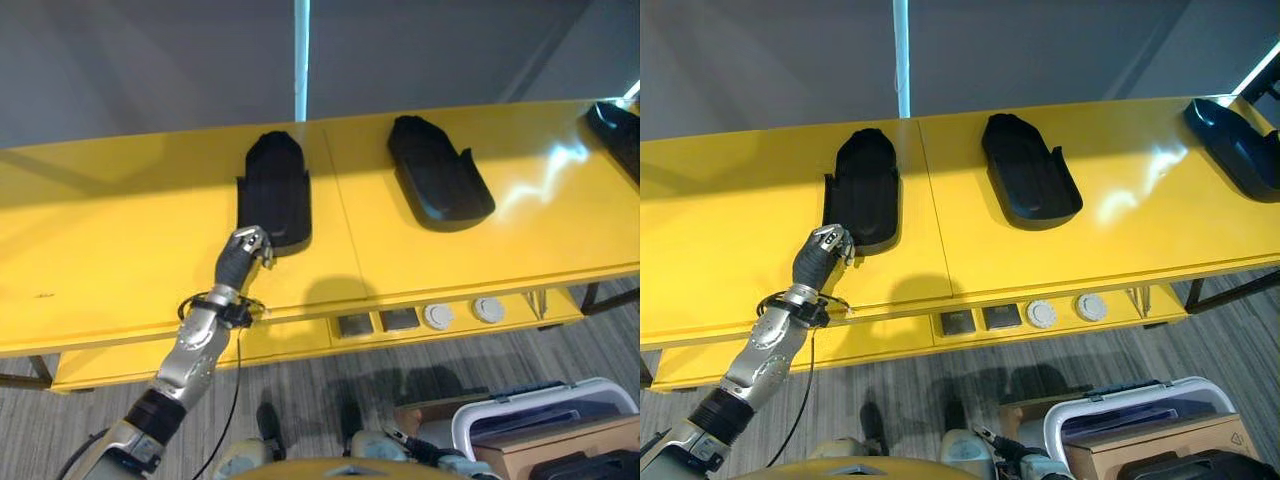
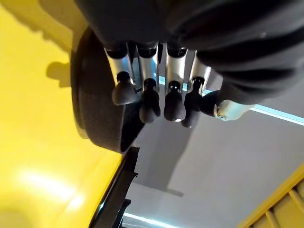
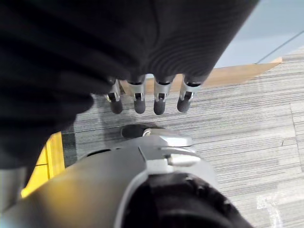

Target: Move parts from the plastic box to the shelf.

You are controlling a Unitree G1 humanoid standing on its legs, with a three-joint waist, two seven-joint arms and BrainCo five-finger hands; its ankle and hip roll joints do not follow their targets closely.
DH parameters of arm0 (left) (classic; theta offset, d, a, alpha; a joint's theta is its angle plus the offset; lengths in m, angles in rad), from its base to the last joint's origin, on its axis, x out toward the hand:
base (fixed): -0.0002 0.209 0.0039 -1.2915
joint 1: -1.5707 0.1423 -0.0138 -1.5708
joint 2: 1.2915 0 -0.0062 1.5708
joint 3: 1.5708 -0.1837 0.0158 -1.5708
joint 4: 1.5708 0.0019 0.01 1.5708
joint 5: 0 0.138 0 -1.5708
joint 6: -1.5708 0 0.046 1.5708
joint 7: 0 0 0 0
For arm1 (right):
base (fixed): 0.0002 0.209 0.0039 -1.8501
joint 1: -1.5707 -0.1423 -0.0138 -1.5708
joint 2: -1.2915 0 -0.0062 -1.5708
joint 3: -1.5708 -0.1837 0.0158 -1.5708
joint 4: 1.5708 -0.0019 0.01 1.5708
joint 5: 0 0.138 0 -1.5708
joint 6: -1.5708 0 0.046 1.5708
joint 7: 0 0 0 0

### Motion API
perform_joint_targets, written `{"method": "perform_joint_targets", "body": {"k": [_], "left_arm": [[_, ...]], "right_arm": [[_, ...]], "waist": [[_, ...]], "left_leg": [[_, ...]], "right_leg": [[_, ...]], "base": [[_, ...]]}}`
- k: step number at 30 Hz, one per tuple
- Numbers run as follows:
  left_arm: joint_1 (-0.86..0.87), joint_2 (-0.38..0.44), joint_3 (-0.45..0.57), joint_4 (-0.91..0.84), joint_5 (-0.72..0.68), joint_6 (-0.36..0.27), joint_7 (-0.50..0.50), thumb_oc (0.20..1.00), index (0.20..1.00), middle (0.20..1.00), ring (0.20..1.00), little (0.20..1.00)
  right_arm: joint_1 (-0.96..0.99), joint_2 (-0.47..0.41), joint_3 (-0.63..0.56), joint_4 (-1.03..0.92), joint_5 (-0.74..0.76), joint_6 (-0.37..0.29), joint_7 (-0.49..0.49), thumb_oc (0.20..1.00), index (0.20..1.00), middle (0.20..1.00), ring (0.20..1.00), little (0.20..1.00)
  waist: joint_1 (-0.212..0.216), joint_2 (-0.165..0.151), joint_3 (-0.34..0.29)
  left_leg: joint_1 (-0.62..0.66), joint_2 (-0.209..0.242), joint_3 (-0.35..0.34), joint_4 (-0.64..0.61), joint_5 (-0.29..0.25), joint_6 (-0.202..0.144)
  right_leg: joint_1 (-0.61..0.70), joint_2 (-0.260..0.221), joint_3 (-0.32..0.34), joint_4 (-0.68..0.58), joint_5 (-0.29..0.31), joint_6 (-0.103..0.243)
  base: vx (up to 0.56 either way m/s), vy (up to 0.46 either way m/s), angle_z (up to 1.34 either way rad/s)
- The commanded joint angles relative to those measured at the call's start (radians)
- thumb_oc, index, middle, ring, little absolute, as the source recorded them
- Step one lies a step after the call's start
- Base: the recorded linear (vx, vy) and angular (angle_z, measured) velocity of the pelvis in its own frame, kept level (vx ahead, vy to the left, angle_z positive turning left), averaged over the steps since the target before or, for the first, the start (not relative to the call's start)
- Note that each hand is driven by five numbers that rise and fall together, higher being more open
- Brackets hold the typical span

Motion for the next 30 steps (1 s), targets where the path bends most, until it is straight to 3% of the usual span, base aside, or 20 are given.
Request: {"method": "perform_joint_targets", "body": {"k": [1,6,7,8,9,13,14,16,19,26,30], "left_arm": [[-0.039,0.003,0.006,-0.017,0.080,-0.073,0.026,0.200,0.200,0.200,0.200,0.200],[0.014,0.043,0.044,-0.125,0.178,-0.131,0.106,0.200,0.200,0.200,0.200,0.200],[0.031,0.056,0.057,-0.165,0.218,-0.148,0.140,0.282,0.282,0.282,0.282,0.282],[0.041,0.063,0.063,-0.189,0.239,-0.152,0.155,0.896,0.896,0.896,0.896,0.896],[0.056,0.072,0.065,-0.214,0.255,-0.157,0.162,1.000,1.000,1.000,1.000,1.000],[0.056,0.072,0.065,-0.214,0.255,-0.157,0.162,1.000,1.000,1.000,1.000,1.000],[0.081,0.077,0.051,-0.250,0.269,-0.166,0.174,1.000,1.000,1.000,1.000,1.000],[0.078,0.077,0.036,-0.246,0.278,-0.165,0.175,1.000,1.000,1.000,1.000,1.000],[0.055,0.081,0.005,-0.228,0.327,-0.204,0.199,1.000,1.000,1.000,1.000,1.000],[-0.005,0.109,-0.017,-0.230,0.409,-0.203,0.207,1.000,1.000,1.000,1.000,1.000],[-0.049,0.130,-0.038,-0.236,0.462,-0.181,0.184,1.000,1.000,1.000,1.000,1.000]], "right_arm": [[0.041,-0.017,0.036,0.071,-0.049,0.016,0.007,1.000,1.000,1.000,1.000,1.000],[0.021,-0.012,0.025,0.105,-0.065,0.004,0.014,1.000,1.000,1.000,1.000,1.000],[0.008,-0.012,0.025,0.115,-0.050,-0.004,0.013,1.000,1.000,1.000,1.000,1.000],[-0.002,-0.012,0.023,0.121,-0.037,-0.009,0.011,1.000,1.000,1.000,1.000,1.000],[-0.018,-0.011,0.023,0.124,-0.016,-0.010,0.006,1.000,1.000,1.000,1.000,1.000],[-0.018,-0.011,0.023,0.124,-0.016,-0.010,0.006,1.000,1.000,1.000,1.000,1.000],[-0.066,-0.011,0.015,0.127,0.052,-0.006,-0.018,1.000,1.000,1.000,1.000,1.000],[-0.075,-0.013,0.012,0.129,0.054,0.003,-0.018,1.000,1.000,1.000,1.000,1.000],[-0.070,-0.012,0.009,0.142,0.043,0.013,-0.009,1.000,1.000,1.000,1.000,1.000],[-0.034,-0.003,-0.017,0.149,0.061,0.016,-0.013,1.000,1.000,1.000,1.000,1.000],[-0.015,-0.008,-0.048,0.156,0.097,-0.001,-0.019,1.000,1.000,1.000,1.000,1.000]], "waist": [[0.017,0.041,-0.048],[0.052,0.037,-0.079],[0.067,0.035,-0.089],[0.076,0.033,-0.095],[0.088,0.030,-0.104],[0.088,0.030,-0.104],[0.108,0.012,-0.118],[0.109,0.006,-0.120],[0.101,-0.007,-0.122],[0.073,-0.015,-0.107],[0.041,-0.015,-0.081]], "left_leg": [[0.004,0.111,-0.114,-0.007,-0.035,-0.073],[0.025,0.114,-0.114,-0.007,-0.041,-0.077],[0.032,0.117,-0.114,-0.007,-0.040,-0.079],[0.036,0.119,-0.114,-0.007,-0.040,-0.080],[0.040,0.120,-0.116,-0.007,-0.039,-0.082],[0.040,0.120,-0.116,-0.007,-0.039,-0.082],[0.058,0.112,-0.123,-0.001,-0.048,-0.072],[0.067,0.106,-0.123,-0.001,-0.056,-0.065],[0.078,0.079,-0.126,0.001,-0.077,-0.043],[0.077,0.030,-0.133,-0.004,-0.096,-0.002],[0.061,-0.003,-0.114,-0.007,-0.110,0.012]], "right_leg": [[0.000,-0.037,-0.029,0.018,-0.022,0.034],[0.029,-0.045,-0.056,0.003,-0.021,0.037],[0.029,-0.051,-0.065,0.003,-0.016,0.042],[0.030,-0.055,-0.071,0.003,-0.013,0.044],[0.035,-0.057,-0.075,0.003,-0.011,0.046],[0.035,-0.057,-0.074,0.003,-0.011,0.046],[0.050,-0.063,-0.077,0.003,0.000,0.050],[0.057,-0.066,-0.075,0.003,0.001,0.053],[0.060,-0.080,-0.056,0.012,0.010,0.066],[0.015,-0.126,-0.030,0.057,0.041,0.110],[-0.076,-0.169,-0.035,0.084,0.118,0.131]], "base": [[-0.05,0.024,0.01],[-0.09,0.026,0.06],[-0.11,0.019,0.17],[-0.13,0.032,0.19],[-0.07,0.021,0.15],[-0.03,0.039,0.09],[-0.12,0.209,0.00],[-0.07,0.180,-0.01],[0.00,0.196,-0.03],[0.00,0.162,-0.02],[-0.12,0.122,-0.11]]}}
